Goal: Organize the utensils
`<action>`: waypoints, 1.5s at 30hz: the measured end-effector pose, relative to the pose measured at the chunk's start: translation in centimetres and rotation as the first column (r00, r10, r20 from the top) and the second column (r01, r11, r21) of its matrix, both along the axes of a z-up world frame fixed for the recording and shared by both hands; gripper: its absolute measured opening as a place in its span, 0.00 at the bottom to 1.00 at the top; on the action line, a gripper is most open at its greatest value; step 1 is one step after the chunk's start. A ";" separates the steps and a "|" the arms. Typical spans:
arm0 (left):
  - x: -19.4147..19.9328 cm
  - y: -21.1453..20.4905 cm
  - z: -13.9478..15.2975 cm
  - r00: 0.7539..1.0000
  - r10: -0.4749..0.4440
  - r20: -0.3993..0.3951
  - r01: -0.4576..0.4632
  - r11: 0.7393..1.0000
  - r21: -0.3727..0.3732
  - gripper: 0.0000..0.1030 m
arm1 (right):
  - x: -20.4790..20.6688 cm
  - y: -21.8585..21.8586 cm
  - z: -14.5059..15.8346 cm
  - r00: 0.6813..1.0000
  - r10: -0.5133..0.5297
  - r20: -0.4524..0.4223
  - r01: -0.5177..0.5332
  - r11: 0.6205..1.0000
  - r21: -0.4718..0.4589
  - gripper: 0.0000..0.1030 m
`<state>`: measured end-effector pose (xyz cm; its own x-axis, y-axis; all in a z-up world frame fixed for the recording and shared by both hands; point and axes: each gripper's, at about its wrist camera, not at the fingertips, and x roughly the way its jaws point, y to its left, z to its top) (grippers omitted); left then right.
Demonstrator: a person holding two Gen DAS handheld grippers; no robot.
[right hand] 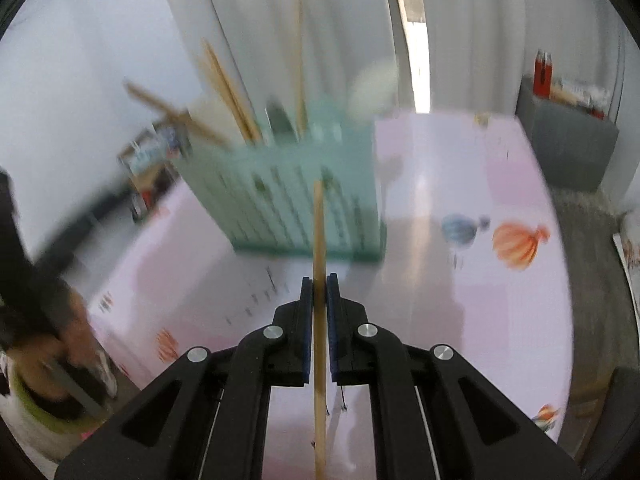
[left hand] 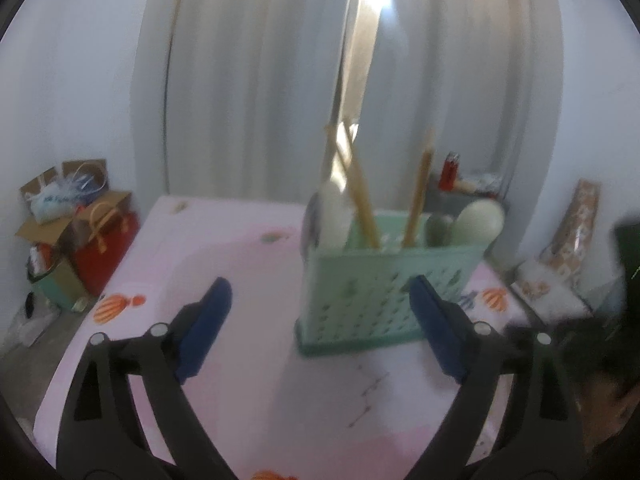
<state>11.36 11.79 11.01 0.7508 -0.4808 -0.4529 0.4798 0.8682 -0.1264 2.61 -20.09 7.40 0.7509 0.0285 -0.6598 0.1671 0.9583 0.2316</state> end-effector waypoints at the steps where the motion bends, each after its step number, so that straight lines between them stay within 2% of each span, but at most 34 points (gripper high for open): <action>1: 0.0 0.1 -0.3 1.000 0.007 -0.009 -0.007 1.000 0.010 0.85 | -0.2 0.0 1.6 0.999 -0.001 0.044 0.002 1.000 -0.011 0.07; 4: 0.0 0.2 -1.0 0.999 0.027 -0.026 -0.026 0.999 0.043 0.87 | -0.6 -0.1 6.2 0.985 0.007 0.174 0.000 0.999 -0.040 0.07; 7: -0.3 0.3 -1.5 0.998 0.049 -0.033 -0.047 0.996 0.071 0.89 | -0.9 -0.1 10.5 0.954 0.038 0.299 -0.018 0.998 -0.068 0.07; 10: -0.5 0.6 -1.8 0.997 0.070 -0.040 -0.066 0.994 0.084 0.90 | -0.7 0.3 13.9 0.920 0.067 0.385 -0.027 0.994 -0.108 0.07; 14: -0.6 0.8 -1.9 0.995 0.093 -0.045 -0.088 0.991 0.097 0.91 | 0.1 0.6 17.1 0.880 0.097 0.465 -0.030 0.988 -0.149 0.07; 18: -0.6 1.1 -2.0 0.993 0.111 -0.044 -0.105 0.989 0.106 0.92 | 1.9 0.8 18.7 0.860 0.114 0.497 -0.034 0.985 -0.167 0.07; 21: -0.5 1.1 -2.0 0.992 0.120 -0.046 -0.114 0.988 0.107 0.92 | 3.4 1.3 18.4 0.866 0.113 0.488 -0.017 0.980 -0.197 0.07; 24: -0.4 1.3 -2.0 0.991 0.123 -0.050 -0.118 0.988 0.097 0.92 | 5.4 1.7 16.7 0.890 0.113 0.442 -0.022 0.978 -0.207 0.07; 27: -0.3 1.4 -2.0 0.991 0.120 -0.052 -0.115 0.990 0.084 0.92 | 7.8 2.1 13.4 0.930 0.108 0.350 -0.020 0.969 -0.247 0.07; 29: -0.2 1.4 -2.1 0.992 0.113 -0.058 -0.108 0.991 0.078 0.92 | 9.7 1.9 10.8 0.962 0.104 0.251 -0.033 0.962 -0.271 0.07; 32: 0.0 1.4 -2.3 0.994 0.094 -0.062 -0.090 0.994 0.065 0.92 | 10.4 1.3 8.6 0.980 0.085 0.179 -0.035 0.963 -0.266 0.09; 33: 0.0 1.4 -2.3 0.994 0.089 -0.063 -0.085 0.994 0.062 0.92 | 10.2 1.2 8.5 0.981 0.079 0.180 -0.028 0.962 -0.272 0.14; 34: 0.1 1.3 -2.4 0.995 0.078 -0.065 -0.074 0.996 0.055 0.92 | 9.6 0.9 8.7 0.979 0.068 0.194 -0.012 0.962 -0.274 0.26; 36: 0.4 1.2 -2.5 0.996 0.049 -0.072 -0.046 0.998 0.036 0.92 | 7.9 0.3 9.6 0.968 0.037 0.248 0.030 0.965 -0.261 0.43; 39: 0.7 1.0 -2.7 0.997 0.001 -0.077 -0.001 1.000 -0.001 0.92 | 4.8 -1.2 10.8 0.946 0.002 0.324 0.072 0.973 -0.218 0.51; 42: 1.2 0.5 -2.9 0.997 -0.055 -0.060 0.054 0.998 -0.023 0.92 | 1.2 -3.1 10.5 0.922 0.005 0.387 0.058 0.987 -0.150 0.60; 45: 2.1 -0.1 -3.1 0.991 -0.128 -0.049 0.126 0.991 -0.034 0.92 | -0.3 -4.4 7.7 0.935 0.062 0.349 -0.017 0.991 -0.131 0.71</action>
